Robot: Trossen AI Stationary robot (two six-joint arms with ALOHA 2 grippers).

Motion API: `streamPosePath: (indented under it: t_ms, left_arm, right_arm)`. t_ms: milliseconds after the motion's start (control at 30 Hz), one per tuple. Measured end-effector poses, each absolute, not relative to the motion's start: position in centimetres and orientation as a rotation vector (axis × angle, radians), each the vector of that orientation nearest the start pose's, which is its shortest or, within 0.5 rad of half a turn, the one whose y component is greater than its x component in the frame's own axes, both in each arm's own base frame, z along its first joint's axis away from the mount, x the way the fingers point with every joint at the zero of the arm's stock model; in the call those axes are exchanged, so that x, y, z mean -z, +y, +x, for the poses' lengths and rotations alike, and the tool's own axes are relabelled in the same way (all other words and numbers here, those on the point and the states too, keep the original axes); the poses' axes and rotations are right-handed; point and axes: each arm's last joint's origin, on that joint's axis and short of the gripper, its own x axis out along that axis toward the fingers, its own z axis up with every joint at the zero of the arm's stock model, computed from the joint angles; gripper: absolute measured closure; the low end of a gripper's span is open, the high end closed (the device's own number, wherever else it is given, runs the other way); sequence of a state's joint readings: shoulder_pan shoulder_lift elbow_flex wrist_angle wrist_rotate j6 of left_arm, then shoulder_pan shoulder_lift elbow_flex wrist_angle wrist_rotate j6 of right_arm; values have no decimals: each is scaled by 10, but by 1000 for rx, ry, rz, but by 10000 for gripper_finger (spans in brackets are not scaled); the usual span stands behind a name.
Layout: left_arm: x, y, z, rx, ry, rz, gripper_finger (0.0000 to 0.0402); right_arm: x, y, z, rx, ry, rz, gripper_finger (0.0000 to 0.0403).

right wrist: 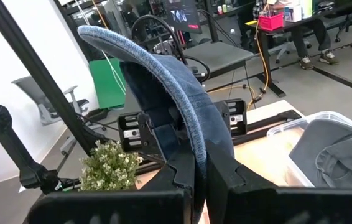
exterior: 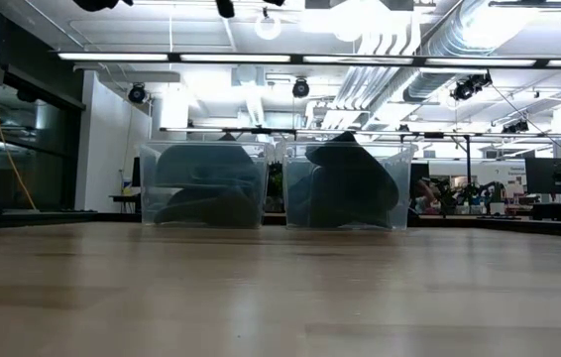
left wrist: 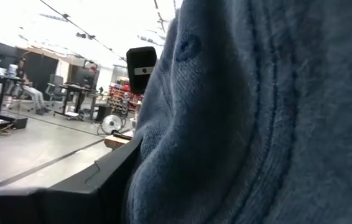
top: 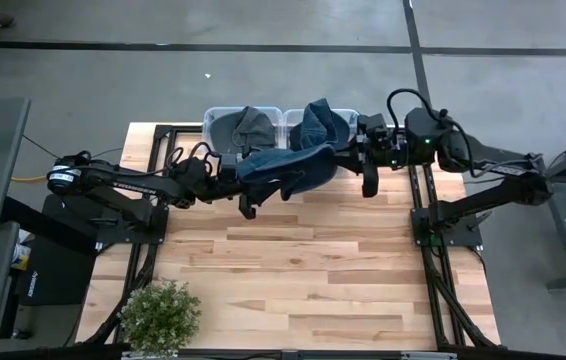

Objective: Pick & Place hat
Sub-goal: Put the blue cap into the right transparent bin

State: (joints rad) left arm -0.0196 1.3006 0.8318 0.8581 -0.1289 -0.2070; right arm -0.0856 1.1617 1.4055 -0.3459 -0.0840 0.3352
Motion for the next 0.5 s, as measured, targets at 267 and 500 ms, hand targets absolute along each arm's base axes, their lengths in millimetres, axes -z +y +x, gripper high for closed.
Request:
streamPosePath:
  t_ms: [267, 500]
  left_arm:
    - [-338, -1, 284, -108, -410, -242, 223]
    - [-338, 0, 284, -129, -412, -246, 373]
  right_arm:
    - [-453, -18, 235, 18, 100, 348, 397]
    - [-451, -17, 235, 22, 120, 354, 397]
